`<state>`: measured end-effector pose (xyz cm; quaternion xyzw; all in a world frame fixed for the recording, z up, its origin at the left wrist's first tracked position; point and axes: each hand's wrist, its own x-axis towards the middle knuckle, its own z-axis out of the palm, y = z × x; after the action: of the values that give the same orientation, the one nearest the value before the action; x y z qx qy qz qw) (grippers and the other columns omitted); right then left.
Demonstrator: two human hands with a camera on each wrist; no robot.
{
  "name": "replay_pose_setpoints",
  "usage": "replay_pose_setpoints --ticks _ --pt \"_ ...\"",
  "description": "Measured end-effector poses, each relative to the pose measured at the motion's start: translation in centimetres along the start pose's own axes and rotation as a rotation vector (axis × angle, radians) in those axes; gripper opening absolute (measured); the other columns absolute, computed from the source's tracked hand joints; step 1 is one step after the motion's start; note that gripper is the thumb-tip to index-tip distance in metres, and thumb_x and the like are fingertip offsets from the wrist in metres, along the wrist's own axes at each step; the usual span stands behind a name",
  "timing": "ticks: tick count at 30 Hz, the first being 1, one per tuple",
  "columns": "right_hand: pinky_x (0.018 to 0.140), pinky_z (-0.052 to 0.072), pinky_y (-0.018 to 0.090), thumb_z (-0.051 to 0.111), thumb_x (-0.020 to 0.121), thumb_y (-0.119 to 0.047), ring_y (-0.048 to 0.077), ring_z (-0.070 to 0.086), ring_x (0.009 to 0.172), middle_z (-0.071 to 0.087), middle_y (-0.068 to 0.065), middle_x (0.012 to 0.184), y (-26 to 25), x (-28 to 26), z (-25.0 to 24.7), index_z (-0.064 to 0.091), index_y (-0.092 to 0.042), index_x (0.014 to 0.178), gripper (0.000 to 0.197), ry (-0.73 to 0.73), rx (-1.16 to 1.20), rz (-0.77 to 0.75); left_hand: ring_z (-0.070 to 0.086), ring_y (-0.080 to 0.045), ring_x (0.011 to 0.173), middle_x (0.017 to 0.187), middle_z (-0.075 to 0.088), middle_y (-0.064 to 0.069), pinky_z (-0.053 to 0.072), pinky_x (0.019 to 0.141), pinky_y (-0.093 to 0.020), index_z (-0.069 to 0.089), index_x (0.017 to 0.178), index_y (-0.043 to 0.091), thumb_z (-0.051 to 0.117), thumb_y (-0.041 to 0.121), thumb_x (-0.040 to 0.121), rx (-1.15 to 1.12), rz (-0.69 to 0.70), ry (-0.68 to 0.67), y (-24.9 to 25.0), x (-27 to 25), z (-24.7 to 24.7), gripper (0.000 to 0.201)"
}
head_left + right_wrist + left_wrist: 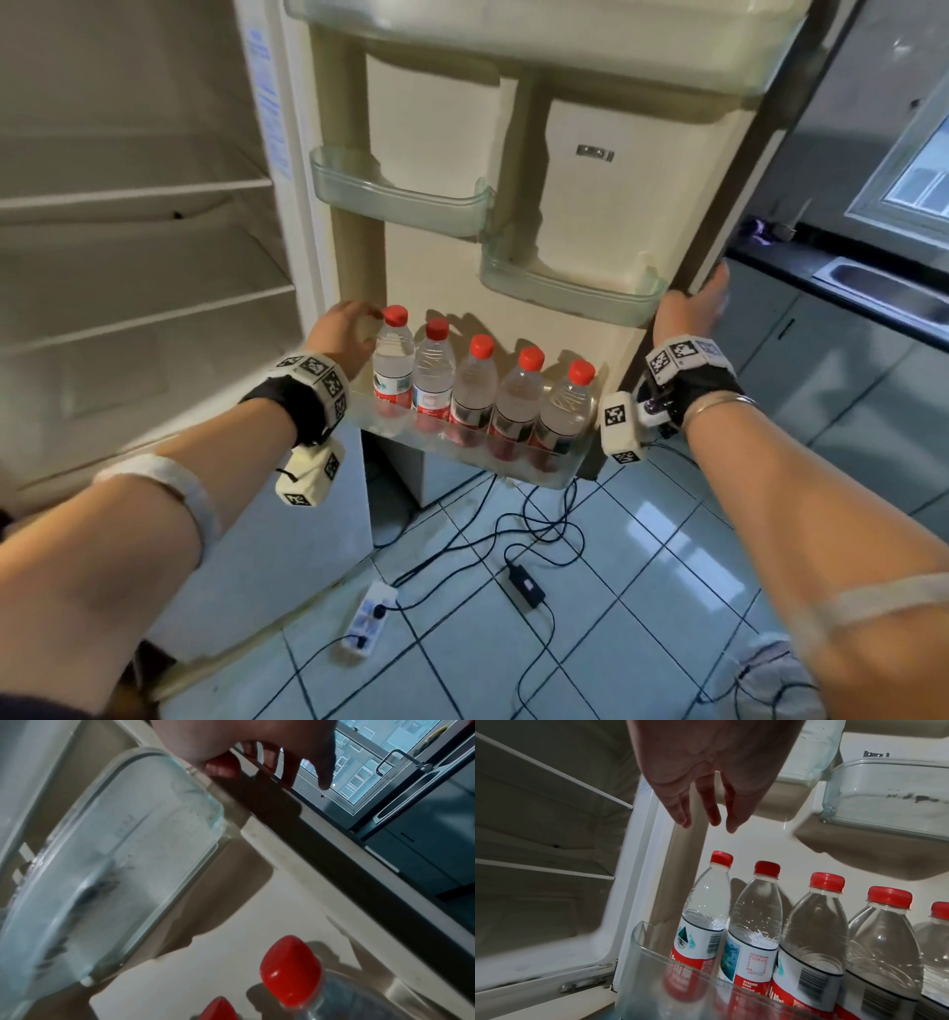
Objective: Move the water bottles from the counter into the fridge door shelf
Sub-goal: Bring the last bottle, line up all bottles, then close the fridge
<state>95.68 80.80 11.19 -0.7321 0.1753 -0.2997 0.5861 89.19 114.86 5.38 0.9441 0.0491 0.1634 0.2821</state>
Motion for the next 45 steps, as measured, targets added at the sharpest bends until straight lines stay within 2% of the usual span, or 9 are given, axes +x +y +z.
replay_pose_setpoints --ticks 10,19,21,24,29,34,38,42,45 --pt "0.088 0.039 0.030 0.051 0.080 -0.016 0.028 0.049 0.115 0.045 0.012 0.129 -0.8 -6.7 -3.0 0.046 -0.011 0.124 0.044 0.195 -0.093 -0.143 0.053 -0.033 0.115 0.124 0.056 -0.017 0.039 0.099 -0.038 0.057 0.116 0.007 0.056 0.003 0.083 -0.028 0.025 0.004 -1.5 -4.4 -2.0 0.033" --pt "0.068 0.028 0.016 0.044 0.089 -0.020 0.027 0.049 0.098 0.044 0.017 0.115 -2.9 -15.7 -5.8 0.044 0.006 0.115 0.037 0.115 -0.031 -0.258 0.050 -0.033 0.118 0.128 0.054 -0.015 0.038 0.100 -0.038 0.057 0.116 0.010 0.056 0.005 0.083 0.013 -0.057 0.011 -6.5 -11.6 -6.2 0.033" --pt "0.070 0.034 0.021 0.042 0.089 -0.027 0.022 0.048 0.089 0.047 0.008 0.106 -3.6 -18.4 -5.9 0.037 -0.001 0.124 0.044 0.047 0.025 -0.200 0.050 -0.033 0.119 0.129 0.054 -0.015 0.039 0.100 -0.039 0.057 0.116 0.010 0.057 0.005 0.083 0.026 -0.063 0.016 -7.5 -12.9 -7.2 0.033" --pt "0.079 0.036 0.024 0.044 0.091 -0.032 0.027 0.055 0.100 0.057 0.012 0.120 -4.5 -21.8 -6.2 0.032 -0.011 0.134 0.050 -0.039 0.023 -0.191 0.051 -0.033 0.118 0.127 0.055 -0.016 0.039 0.099 -0.038 0.057 0.116 0.008 0.057 0.004 0.083 0.043 -0.062 0.039 -8.3 -14.3 -8.7 0.033" --pt "0.065 0.030 0.012 0.052 0.091 -0.029 0.021 0.059 0.099 0.061 0.012 0.121 -6.0 -29.2 -6.9 0.038 -0.009 0.131 0.046 -0.198 0.045 -0.249 0.051 -0.034 0.116 0.125 0.056 -0.017 0.039 0.098 -0.037 0.058 0.116 0.007 0.056 0.003 0.083 0.058 -0.111 0.077 -10.4 -19.0 -11.6 0.034" --pt "0.082 0.047 0.025 0.057 0.071 -0.055 0.019 0.060 0.103 0.058 0.007 0.123 -6.3 -33.1 -4.4 0.038 -0.018 0.129 0.071 -0.320 0.174 -0.323 0.051 -0.035 0.116 0.125 0.056 -0.016 0.039 0.098 -0.038 0.057 0.116 0.008 0.056 0.005 0.084 0.063 -0.103 0.081 -10.6 -19.5 -11.8 0.033" --pt "0.078 0.031 -0.003 0.072 0.072 -0.040 0.021 0.046 0.118 0.044 0.009 0.129 -7.1 -37.1 -2.2 0.040 -0.009 0.126 0.071 -0.448 0.150 -0.414 0.051 -0.035 0.116 0.126 0.055 -0.017 0.040 0.097 -0.039 0.057 0.116 0.009 0.056 0.005 0.083 0.084 -0.161 0.115 -12.3 -21.5 -13.7 0.033" --pt "0.083 0.026 -0.007 0.078 0.066 -0.033 0.007 0.037 0.112 0.042 0.007 0.129 -8.0 -41.1 0.1 0.038 -0.011 0.133 0.081 -0.545 0.140 -0.550 0.050 -0.035 0.117 0.127 0.054 -0.017 0.038 0.097 -0.038 0.057 0.117 0.008 0.056 0.004 0.083 0.100 -0.231 0.161 -14.5 -23.8 -15.8 0.034" --pt "0.085 0.034 0.008 0.080 0.065 -0.034 0.016 0.038 0.120 0.036 0.008 0.133 -8.9 -43.9 2.1 0.028 -0.018 0.140 0.093 -0.649 0.103 -0.566 0.051 -0.036 0.115 0.128 0.053 -0.015 0.040 0.097 -0.039 0.056 0.117 0.011 0.056 0.006 0.084 0.105 -0.324 0.174 -16.1 -25.4 -17.2 0.034"
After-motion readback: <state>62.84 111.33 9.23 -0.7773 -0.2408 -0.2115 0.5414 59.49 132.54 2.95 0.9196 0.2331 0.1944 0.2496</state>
